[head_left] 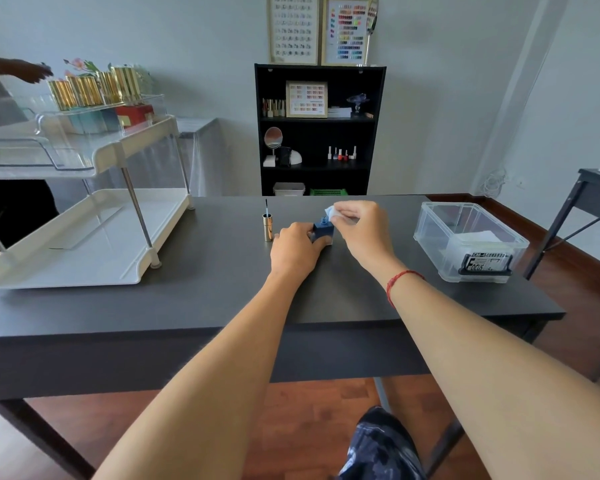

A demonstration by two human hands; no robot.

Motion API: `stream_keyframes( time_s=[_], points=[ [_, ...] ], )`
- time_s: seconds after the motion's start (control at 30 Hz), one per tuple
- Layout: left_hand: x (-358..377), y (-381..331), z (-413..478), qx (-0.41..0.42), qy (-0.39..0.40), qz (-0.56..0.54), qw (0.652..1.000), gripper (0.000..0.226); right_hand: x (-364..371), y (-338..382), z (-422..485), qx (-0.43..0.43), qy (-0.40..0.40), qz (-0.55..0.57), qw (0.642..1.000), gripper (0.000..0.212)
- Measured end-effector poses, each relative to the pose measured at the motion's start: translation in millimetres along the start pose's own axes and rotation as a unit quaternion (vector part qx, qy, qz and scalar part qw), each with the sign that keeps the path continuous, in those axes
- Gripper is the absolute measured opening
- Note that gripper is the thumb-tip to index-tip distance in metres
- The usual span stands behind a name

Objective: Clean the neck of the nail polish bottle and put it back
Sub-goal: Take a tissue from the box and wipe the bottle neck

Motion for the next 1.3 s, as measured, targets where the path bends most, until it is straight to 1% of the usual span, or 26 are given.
stream_keyframes(
  time_s=[0.13,0.23,0.43,0.57,0.67,0.8,0.93,0.97,1.0,1.1,1.13,1.3],
  points=[
    [-0.4,-0.8,-1.4,0.005,0.000,-0.007,1.000,0.022,4.4,0.8,-2.8,-0.011,0.039,0.002,0.999,0.022],
    [-2.3,-1.4,-3.9,0.008,0.005,-0.014,1.000,0.021,6.2,1.3,-4.3,-0.014,0.043,0.020,0.999,0.020],
    [-2.2,-0.9,-3.2,0.010,0.018,-0.012,1.000,0.029,3.9,0.2,0.4,0.005,0.050,0.034,0.998,0.019],
    [-2.4,-0.7,-2.9,0.006,0.017,-0.014,1.000,0.031,3.5,-0.4,7.9,0.020,0.060,0.026,0.998,0.011],
    [-2.5,-0.8,-3.3,-0.003,0.015,-0.018,1.000,0.030,2.0,-0.5,12.0,0.014,0.071,0.018,0.997,0.006],
    [-2.4,-0.9,-3.7,-0.007,0.014,-0.021,1.000,0.029,2.1,-4.3,11.0,0.025,0.054,0.064,0.996,0.008],
    [-2.5,-1.5,-2.6,-0.005,0.011,-0.013,1.000,0.027,0.3,-6.1,11.2,0.058,-0.016,0.153,0.986,0.009],
    [-2.5,-1.5,-2.8,-0.006,0.011,-0.013,1.000,0.028,-0.7,-5.7,11.7,0.059,-0.020,0.159,0.985,0.011],
    [-2.5,-1.3,-2.8,-0.006,0.011,-0.013,1.000,0.028,-0.9,-5.0,12.1,0.055,-0.008,0.153,0.987,0.013],
    [-2.3,-0.8,-3.1,-0.007,0.012,-0.017,1.000,0.027,1.3,0.1,11.7,0.035,0.067,0.114,0.991,0.017],
    [-2.5,-1.0,-3.3,-0.006,0.011,-0.018,1.000,0.026,1.7,1.8,11.8,0.030,0.082,0.103,0.991,0.017],
    [-4.2,-1.9,-4.8,-0.008,0.003,-0.021,1.000,0.022,-5.7,6.7,13.5,0.027,0.093,0.065,0.993,0.017]
  ],
)
Point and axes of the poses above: each hand's wrist, its own z-axis towards the middle knuckle, its own x-axis out of the palm, y = z × x, the point moved 1 cm from there along z, towards the middle knuckle, and after that the axes turned 10 degrees about y, right-handed, at the moved point
